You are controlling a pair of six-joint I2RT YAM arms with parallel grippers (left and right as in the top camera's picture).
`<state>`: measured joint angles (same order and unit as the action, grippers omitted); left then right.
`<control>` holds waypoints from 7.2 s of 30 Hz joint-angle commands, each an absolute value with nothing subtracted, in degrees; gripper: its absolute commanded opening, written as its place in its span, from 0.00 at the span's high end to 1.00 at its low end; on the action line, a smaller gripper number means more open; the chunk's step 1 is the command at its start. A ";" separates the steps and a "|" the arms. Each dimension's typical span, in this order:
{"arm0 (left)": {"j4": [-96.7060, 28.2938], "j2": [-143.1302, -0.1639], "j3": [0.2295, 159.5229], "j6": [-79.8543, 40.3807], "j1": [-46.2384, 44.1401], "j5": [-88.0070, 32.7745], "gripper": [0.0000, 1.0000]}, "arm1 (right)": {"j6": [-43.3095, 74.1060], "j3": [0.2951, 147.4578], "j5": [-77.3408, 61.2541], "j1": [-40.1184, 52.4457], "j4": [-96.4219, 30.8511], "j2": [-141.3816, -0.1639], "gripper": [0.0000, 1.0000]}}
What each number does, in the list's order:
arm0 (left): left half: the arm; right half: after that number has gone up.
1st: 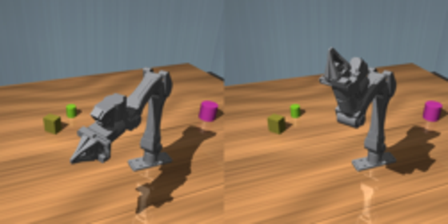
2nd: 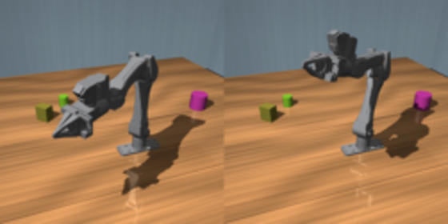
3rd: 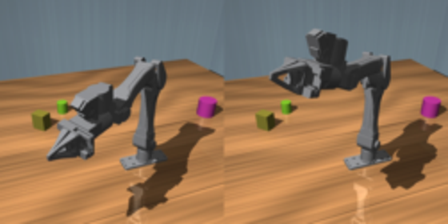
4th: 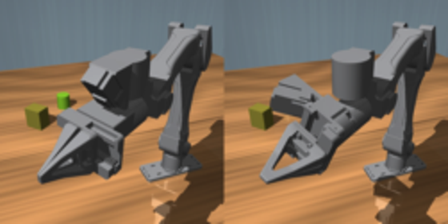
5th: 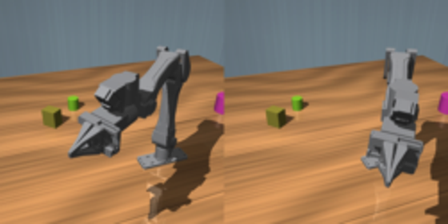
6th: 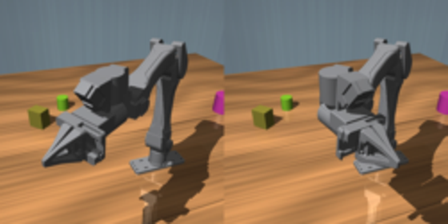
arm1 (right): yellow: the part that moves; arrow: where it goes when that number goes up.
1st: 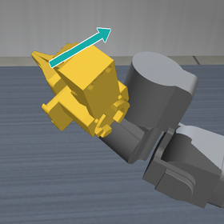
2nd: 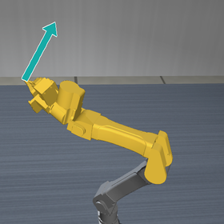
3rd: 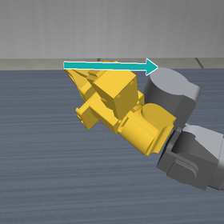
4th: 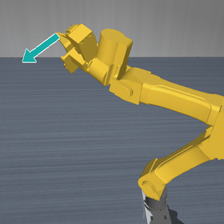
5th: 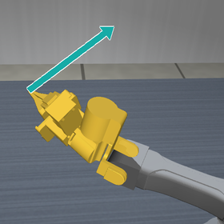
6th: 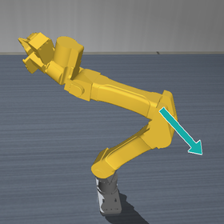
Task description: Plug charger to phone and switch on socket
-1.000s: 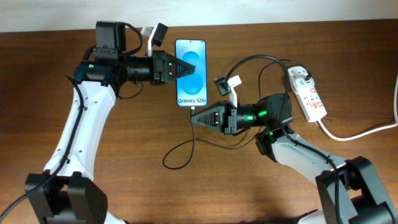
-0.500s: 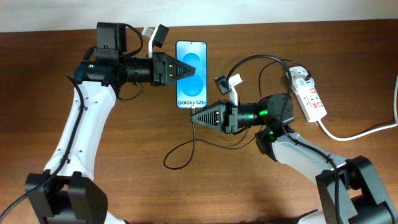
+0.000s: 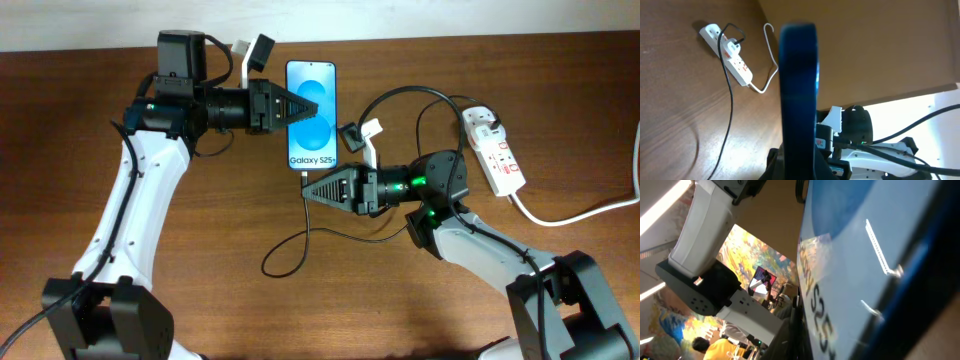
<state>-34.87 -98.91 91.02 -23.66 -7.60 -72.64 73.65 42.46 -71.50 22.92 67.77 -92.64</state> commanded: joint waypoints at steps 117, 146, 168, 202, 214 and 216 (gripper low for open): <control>-43.38 -98.67 91.22 -17.08 -9.58 -77.12 1.00 | 71.42 48.56 -69.43 22.11 60.80 -92.68 0.96; -39.48 -98.67 91.22 -23.83 -2.83 -72.64 1.00 | 75.22 48.53 -75.48 22.13 56.73 -92.64 0.96; -39.53 -98.67 91.22 -23.97 -2.98 -72.64 1.00 | 70.52 48.56 -71.33 24.36 54.85 -92.64 0.96; -39.57 -98.67 91.22 -23.05 -0.69 -76.77 1.00 | 69.21 48.56 -78.87 24.36 57.43 -92.64 0.96; -39.94 -98.67 91.11 -20.23 -2.83 -79.50 1.00 | 69.30 48.58 -74.26 24.36 57.47 -92.73 0.96; -39.92 -98.67 91.11 -20.23 -4.27 -78.22 1.00 | 69.28 48.58 -74.04 24.36 57.45 -92.73 0.96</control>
